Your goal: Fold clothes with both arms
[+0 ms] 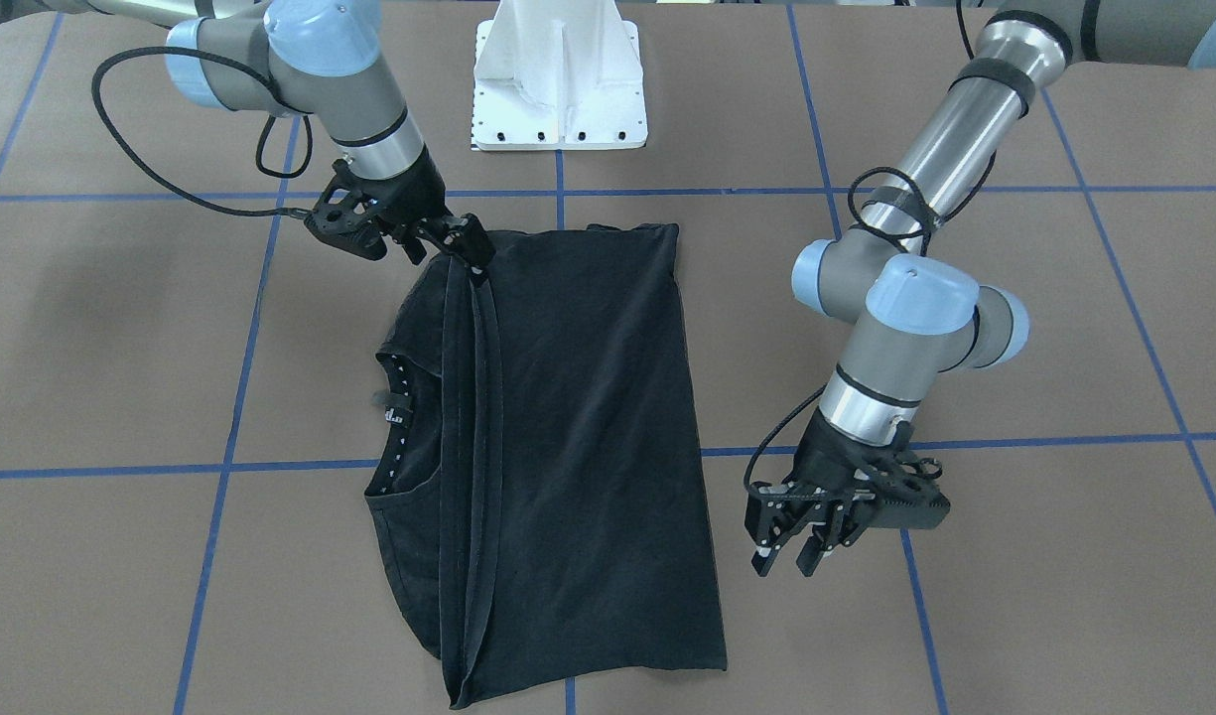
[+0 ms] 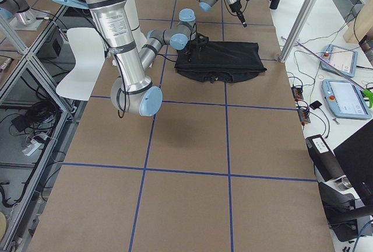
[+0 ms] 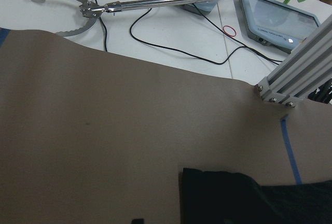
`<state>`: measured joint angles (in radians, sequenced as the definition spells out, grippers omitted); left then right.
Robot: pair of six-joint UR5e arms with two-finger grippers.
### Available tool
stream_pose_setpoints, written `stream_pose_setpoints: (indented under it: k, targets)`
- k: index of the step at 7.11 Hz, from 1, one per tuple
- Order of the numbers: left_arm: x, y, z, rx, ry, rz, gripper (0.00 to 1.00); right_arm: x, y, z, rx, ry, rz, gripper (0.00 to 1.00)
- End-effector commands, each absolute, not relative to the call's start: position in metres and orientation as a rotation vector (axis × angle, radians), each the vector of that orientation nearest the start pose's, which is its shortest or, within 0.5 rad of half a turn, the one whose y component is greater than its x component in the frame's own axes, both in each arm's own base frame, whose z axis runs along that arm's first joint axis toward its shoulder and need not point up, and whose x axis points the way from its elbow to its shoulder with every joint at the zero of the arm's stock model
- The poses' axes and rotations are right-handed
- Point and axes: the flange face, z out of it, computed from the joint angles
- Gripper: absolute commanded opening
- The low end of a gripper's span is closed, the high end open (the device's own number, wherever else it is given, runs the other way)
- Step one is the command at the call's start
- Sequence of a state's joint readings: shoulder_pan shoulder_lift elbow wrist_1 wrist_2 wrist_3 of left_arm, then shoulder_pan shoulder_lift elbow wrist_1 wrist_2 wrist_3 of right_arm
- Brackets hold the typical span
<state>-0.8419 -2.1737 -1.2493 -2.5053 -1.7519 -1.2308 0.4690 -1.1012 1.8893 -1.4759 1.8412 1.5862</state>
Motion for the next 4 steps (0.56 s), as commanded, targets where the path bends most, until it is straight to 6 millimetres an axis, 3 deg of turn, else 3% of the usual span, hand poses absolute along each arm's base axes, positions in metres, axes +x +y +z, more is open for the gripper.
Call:
stream_pose_setpoints:
  k: [1,3,4]
  targets:
    - [0.358,-0.572,0.349,0.515,1.067,-0.255,0.58,-0.516,-0.344,0.256,0.076,-0.83,-0.074,0.89]
    - [0.32,-0.533,0.355,0.501,1.023,-0.252,0.58,-0.536,-0.342,0.25,0.179,-0.718,-0.413,0.74]
    - [0.314,-0.526,0.36,0.497,1.018,-0.253,0.58,-0.554,-0.339,0.247,0.205,-0.691,-0.442,0.68]
